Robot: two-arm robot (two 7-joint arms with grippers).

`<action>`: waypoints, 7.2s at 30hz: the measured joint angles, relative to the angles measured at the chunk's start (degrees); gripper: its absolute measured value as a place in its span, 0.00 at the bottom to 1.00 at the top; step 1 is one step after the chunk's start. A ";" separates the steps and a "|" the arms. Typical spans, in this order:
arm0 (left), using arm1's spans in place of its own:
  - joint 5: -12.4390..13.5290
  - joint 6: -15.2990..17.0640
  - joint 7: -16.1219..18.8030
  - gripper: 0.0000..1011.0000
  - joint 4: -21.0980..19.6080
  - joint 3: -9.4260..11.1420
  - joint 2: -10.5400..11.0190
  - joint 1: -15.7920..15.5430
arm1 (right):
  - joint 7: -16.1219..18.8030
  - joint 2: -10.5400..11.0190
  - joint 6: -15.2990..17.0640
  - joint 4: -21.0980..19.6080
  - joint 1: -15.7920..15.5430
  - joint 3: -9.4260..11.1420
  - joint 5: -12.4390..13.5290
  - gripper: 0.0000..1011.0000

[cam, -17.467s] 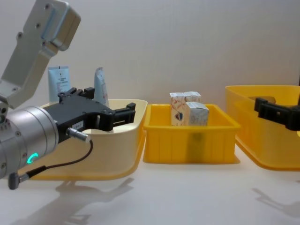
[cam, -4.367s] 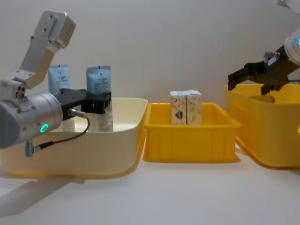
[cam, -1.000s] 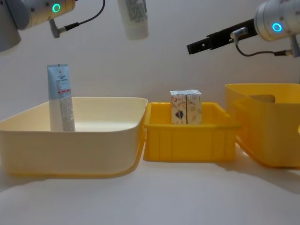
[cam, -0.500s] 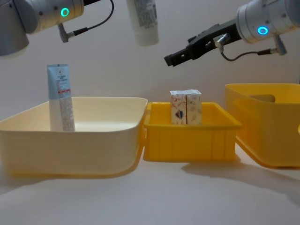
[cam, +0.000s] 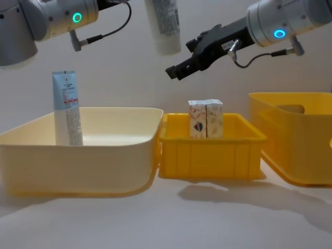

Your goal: Bimanual collaborative sorting of washing and personal care products

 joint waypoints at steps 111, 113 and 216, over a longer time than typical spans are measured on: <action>0.06 0.53 1.72 0.24 -0.57 -0.14 -0.25 2.03 | -10.24 -11.13 -1.85 9.43 0.48 8.36 6.87 0.55; 0.06 0.53 1.72 0.24 -0.57 -0.15 -0.25 2.03 | -10.24 -11.14 -1.84 9.44 0.47 8.36 6.87 0.54; 0.06 0.54 1.72 0.99 -0.57 -0.15 -0.25 2.03 | -24.83 -0.83 23.62 7.60 1.86 16.48 -1.31 0.54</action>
